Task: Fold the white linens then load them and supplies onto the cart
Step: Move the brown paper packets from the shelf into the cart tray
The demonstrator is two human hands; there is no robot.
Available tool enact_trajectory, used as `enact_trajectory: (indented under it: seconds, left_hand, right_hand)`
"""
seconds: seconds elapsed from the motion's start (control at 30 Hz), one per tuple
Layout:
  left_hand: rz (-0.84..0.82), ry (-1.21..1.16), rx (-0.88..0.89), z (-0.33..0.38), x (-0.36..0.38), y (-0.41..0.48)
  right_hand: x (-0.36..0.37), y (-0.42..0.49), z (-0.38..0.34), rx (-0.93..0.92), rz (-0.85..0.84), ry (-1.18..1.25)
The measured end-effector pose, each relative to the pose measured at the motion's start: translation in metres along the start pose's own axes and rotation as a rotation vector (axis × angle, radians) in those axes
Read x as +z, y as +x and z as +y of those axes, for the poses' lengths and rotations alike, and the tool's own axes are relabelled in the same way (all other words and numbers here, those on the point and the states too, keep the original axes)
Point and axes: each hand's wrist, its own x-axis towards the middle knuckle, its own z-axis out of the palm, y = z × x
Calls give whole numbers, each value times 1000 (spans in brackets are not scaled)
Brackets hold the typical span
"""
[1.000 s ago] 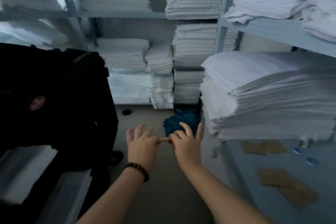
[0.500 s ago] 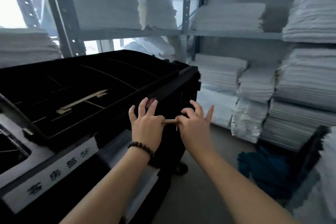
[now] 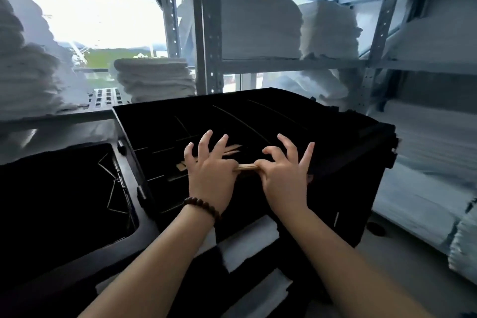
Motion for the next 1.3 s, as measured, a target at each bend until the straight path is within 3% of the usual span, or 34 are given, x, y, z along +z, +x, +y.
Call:
enact_trajectory:
  seconds: [0.17, 0.4, 0.7, 1.0, 1.3]
  left_hand:
    - [69, 31, -58, -24, 12, 26]
    - [-65, 261, -158, -39, 36, 65]
    - [-125, 338, -297, -39, 52, 108]
    - [-523, 412, -310, -50, 86, 128]
    - [-731, 409, -294, -58, 105, 140]
  right_hand:
    - [36, 41, -3, -91, 6, 75]
    - [88, 96, 15, -222, -112, 186]
    - [137, 156, 32, -467, -255, 206]
    - [180, 167, 30, -597, -507, 171]
    - [198, 171, 24, -673, -666, 46]
